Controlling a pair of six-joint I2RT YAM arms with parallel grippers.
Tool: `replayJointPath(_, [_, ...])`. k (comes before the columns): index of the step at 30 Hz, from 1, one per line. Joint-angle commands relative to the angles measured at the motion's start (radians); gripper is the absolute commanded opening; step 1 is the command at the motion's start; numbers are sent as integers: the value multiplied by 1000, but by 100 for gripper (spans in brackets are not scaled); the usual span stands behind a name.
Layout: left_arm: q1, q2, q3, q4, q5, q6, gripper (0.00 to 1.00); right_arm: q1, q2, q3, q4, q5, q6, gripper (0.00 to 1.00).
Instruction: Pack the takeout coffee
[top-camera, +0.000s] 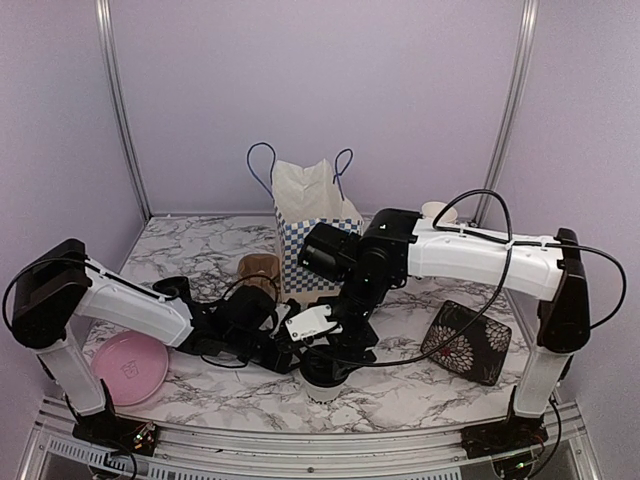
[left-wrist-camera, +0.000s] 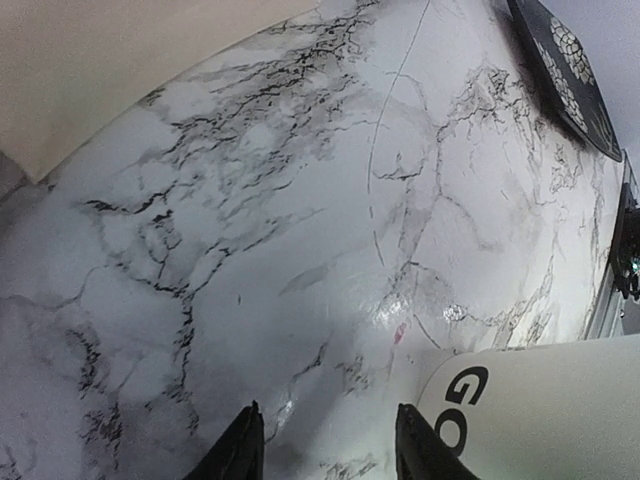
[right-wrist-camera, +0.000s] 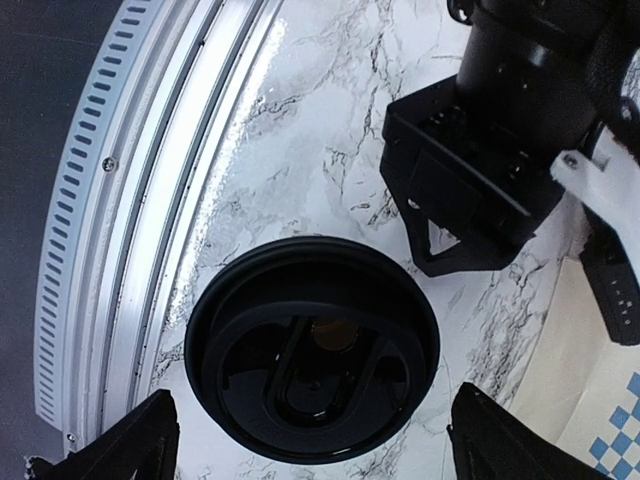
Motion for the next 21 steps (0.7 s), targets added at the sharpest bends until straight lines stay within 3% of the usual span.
replayJointPath(1, [4, -168, -35, -159, -103, -34, 49, -2, -74, 6, -2, 8, 16, 93])
replayJointPath(7, [1, -423, -70, -238, -115, -90, 62, -131, -214, -76, 99, -79, 85, 95])
replayJointPath(10, [-3, -494, -64, -218, -64, -130, 69, -228, -289, -207, 203, -180, 149, 98])
replayJointPath(14, [-8, -490, -32, -203, 6, -176, 84, -349, -374, -426, 390, -369, 337, 99])
replayJointPath(19, [-18, -420, 5, -209, 38, -197, 84, -428, -360, -530, 437, -543, 424, 98])
replayJointPath(21, [-27, -397, 11, -206, 50, -206, 84, -444, -349, -550, 458, -564, 443, 93])
